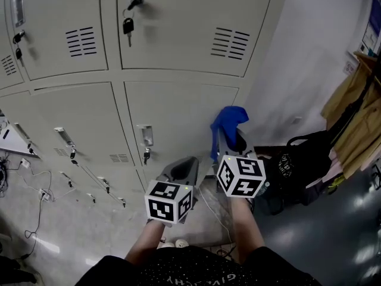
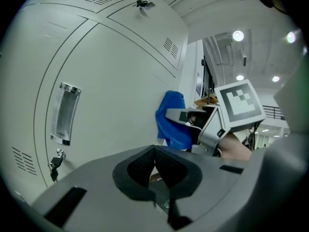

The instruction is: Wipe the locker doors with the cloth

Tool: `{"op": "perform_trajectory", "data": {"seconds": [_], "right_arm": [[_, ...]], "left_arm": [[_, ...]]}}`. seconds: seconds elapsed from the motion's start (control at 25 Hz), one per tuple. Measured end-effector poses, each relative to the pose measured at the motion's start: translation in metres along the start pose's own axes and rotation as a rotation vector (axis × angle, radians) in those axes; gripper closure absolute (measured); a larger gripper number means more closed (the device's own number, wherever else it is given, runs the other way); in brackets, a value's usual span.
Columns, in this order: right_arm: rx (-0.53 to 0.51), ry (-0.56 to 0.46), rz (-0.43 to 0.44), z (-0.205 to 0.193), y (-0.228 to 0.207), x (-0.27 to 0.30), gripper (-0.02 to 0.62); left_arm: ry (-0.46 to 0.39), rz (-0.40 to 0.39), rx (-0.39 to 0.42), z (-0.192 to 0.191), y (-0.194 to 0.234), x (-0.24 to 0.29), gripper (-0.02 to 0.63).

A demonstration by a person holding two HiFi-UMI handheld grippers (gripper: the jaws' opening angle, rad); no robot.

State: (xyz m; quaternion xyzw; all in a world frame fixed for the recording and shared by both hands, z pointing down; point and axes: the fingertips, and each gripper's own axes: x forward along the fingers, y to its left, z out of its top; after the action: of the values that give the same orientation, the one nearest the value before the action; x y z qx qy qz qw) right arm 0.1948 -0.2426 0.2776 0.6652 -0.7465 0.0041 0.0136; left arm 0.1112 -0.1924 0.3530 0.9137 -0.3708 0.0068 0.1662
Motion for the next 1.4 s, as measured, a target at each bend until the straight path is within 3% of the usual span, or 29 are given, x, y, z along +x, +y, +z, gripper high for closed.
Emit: {"op": "perform_trajectory", "data": {"seconds": [0.24,0.72,1.0,1.4], "right_arm": [[-0.003,-0.002,0.121,-0.006,0.048,-0.003,0.502],[-0.080,0.058,0.377,-0.037,0.173,0.017,0.502],[-0.057,0.100,0.392,-0.053,0.193,0.036,0.502],[-0.011,0.112,0.390,-0.055,0.189,0.046,0.502]], "left_arm": [[-0.001,0.063,-0.024,-0.005,0.022,-0.017,0.597],[-0.038,0.286,-0.079,-0.009,0.094,-0.088,0.597],[-0.051,0.371,-0.097,-0.011,0.121,-0.117,0.597],[-0.046,0.358,-0.103,-0.009,0.123,-0.109,0.597]]}}
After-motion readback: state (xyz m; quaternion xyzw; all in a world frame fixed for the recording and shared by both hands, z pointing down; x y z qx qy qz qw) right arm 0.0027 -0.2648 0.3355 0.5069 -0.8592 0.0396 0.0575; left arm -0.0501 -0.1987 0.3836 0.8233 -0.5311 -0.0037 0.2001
